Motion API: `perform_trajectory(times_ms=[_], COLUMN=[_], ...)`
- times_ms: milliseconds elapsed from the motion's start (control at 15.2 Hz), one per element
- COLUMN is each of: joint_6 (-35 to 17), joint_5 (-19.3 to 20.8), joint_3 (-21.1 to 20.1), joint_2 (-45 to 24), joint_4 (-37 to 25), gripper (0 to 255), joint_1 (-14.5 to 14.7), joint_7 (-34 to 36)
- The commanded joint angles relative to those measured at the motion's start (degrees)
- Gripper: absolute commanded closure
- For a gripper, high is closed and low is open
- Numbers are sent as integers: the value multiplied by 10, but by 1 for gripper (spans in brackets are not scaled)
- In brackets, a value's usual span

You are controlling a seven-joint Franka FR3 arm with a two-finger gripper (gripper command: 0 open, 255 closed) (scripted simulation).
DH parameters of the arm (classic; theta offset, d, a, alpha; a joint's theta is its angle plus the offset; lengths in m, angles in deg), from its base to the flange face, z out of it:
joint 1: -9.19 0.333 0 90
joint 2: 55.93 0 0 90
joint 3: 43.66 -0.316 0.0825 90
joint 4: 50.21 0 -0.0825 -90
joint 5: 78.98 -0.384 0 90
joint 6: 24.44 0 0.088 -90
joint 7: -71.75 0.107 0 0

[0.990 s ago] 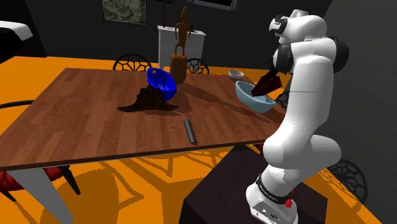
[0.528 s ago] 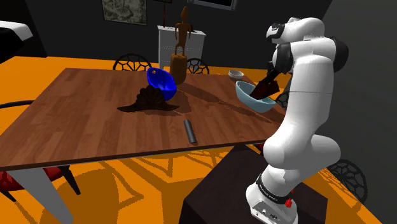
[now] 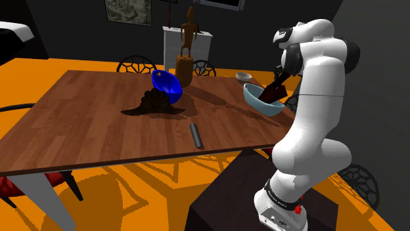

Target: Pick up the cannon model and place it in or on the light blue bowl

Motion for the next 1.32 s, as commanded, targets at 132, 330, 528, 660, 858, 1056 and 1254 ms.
perform_trajectory(times_ms=[132, 330, 528, 660, 858, 1056, 1254], joint_6=[-1, -2, -3, -1, 47, 60, 60], joint_5=[0, 0, -3, -1, 9, 11, 11], joint_3=[-1, 0, -1, 0, 5, 6, 6], joint_2=[-7, -5, -12, -7, 9, 12, 12], joint_4=[6, 8, 3, 6, -29, -40, -40], gripper=[255, 0, 0, 0, 0, 0, 0], joint_1=[-1, 0, -5, -1, -1, -1, -1], joint_7=[-1, -1, -4, -1, 6, 7, 7])
